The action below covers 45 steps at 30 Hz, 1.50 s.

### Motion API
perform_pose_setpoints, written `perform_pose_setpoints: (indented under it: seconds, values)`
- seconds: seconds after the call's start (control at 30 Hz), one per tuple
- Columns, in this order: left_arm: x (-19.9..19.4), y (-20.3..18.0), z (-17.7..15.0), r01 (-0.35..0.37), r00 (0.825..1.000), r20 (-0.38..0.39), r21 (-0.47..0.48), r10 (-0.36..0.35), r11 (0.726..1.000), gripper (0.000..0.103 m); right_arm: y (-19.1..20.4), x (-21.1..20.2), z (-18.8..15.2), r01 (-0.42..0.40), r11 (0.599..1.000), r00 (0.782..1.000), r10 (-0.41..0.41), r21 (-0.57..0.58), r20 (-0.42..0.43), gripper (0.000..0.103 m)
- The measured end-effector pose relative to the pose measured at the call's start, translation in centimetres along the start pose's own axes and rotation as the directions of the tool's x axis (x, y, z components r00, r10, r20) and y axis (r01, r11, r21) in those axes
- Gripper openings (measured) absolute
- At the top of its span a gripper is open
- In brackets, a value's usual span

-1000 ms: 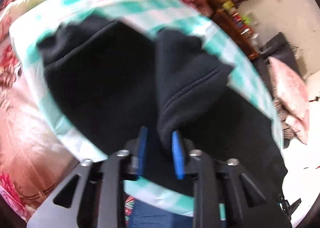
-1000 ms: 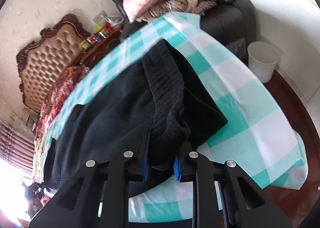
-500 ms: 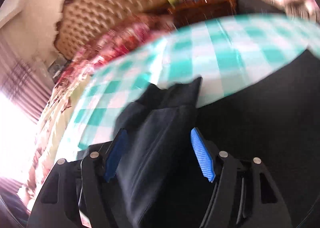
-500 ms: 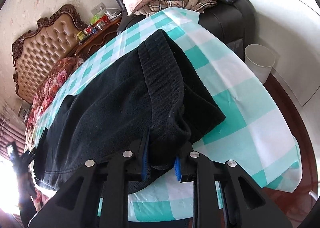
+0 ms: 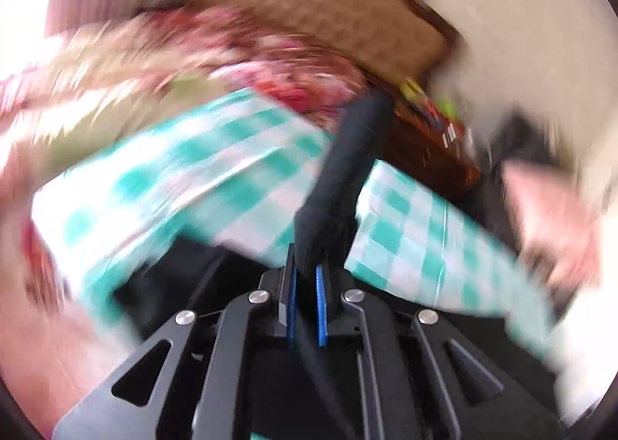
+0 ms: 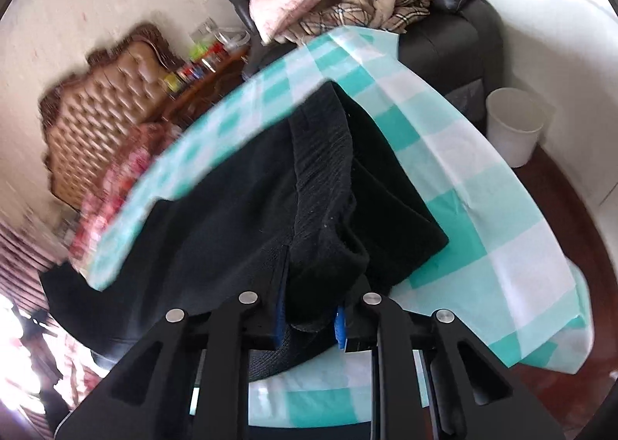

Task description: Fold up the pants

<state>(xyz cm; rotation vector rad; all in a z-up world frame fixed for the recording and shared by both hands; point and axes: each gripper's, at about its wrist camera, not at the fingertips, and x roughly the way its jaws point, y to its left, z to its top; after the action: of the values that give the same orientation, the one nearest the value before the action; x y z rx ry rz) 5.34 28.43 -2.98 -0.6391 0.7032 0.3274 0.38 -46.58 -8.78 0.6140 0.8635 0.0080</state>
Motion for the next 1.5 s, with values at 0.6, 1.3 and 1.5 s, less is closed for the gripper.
perform_pose_setpoints:
  seconds: [0.6, 1.3, 1.5]
  values:
    - [4.8, 13.5, -4.7, 0.114, 0.975, -0.137, -0.356, -0.173, 0.928, 0.008, -0.2, 2.1, 0.8, 0.035, 0.998, 0.997, -0.031, 0.047, -0.075, 0.020]
    - [3.3, 13.4, -5.5, 0.050, 0.973, -0.188, -0.386, -0.131, 0.921, 0.008, -2.7, 1.0, 0.7, 0.041, 0.997, 0.993, -0.033, 0.065, -0.112, 0.018]
    - [2.8, 14.7, -6.1, 0.015, 0.981, -0.176, -0.345, -0.081, 0.938, 0.053, -1.7, 1.6, 0.0, 0.182, 0.978, 0.978, -0.190, -0.100, -0.083, 0.027]
